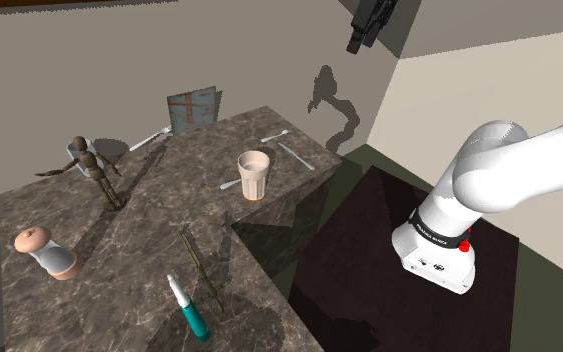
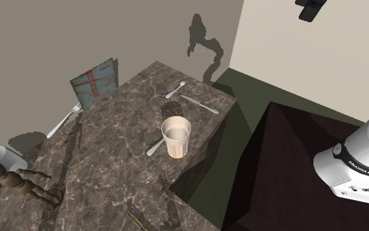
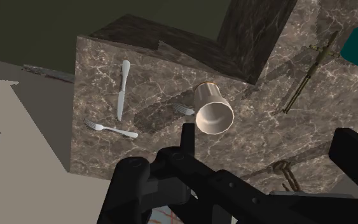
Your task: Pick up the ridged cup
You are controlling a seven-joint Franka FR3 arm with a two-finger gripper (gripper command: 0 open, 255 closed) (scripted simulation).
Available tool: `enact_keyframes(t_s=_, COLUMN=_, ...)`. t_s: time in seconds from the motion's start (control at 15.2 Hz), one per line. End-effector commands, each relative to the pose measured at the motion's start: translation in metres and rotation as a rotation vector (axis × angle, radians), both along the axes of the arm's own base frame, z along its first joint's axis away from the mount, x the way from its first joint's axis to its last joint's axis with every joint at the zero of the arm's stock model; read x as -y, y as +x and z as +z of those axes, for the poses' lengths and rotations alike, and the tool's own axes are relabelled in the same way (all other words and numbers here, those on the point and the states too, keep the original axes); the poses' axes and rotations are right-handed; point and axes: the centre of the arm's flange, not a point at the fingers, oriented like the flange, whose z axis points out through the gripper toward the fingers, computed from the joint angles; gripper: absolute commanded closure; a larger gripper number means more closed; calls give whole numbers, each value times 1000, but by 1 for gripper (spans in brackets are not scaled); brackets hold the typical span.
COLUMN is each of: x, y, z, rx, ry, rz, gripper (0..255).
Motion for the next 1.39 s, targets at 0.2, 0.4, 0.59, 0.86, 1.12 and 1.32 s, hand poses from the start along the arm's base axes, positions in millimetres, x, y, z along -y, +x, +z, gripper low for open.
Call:
enact_keyframes(t_s=0.2, x=-14, y=23, z=-31, rx=-9, ry=-13, rz=-1, gripper=0)
enact_keyframes(t_s=0.4, x=-29, y=45, z=-62, rx=-19, ry=-26, rz=-2, gripper=0)
enact_keyframes(t_s=0.59, x=-42, y=67, z=-93, rx=-28, ry=-40, rz=-3, gripper=0)
enact_keyframes(t_s=0.86, x=-60, y=95, z=-136, rx=-41, ry=-57, rz=-4, gripper=0)
enact_keyframes(t_s=1.12, x=-76, y=124, z=-179, rx=-54, ry=-75, rz=-5, gripper=0)
enact_keyframes(t_s=1.32, x=-88, y=145, z=-212, rx=-63, ry=-88, rz=-6, gripper=0)
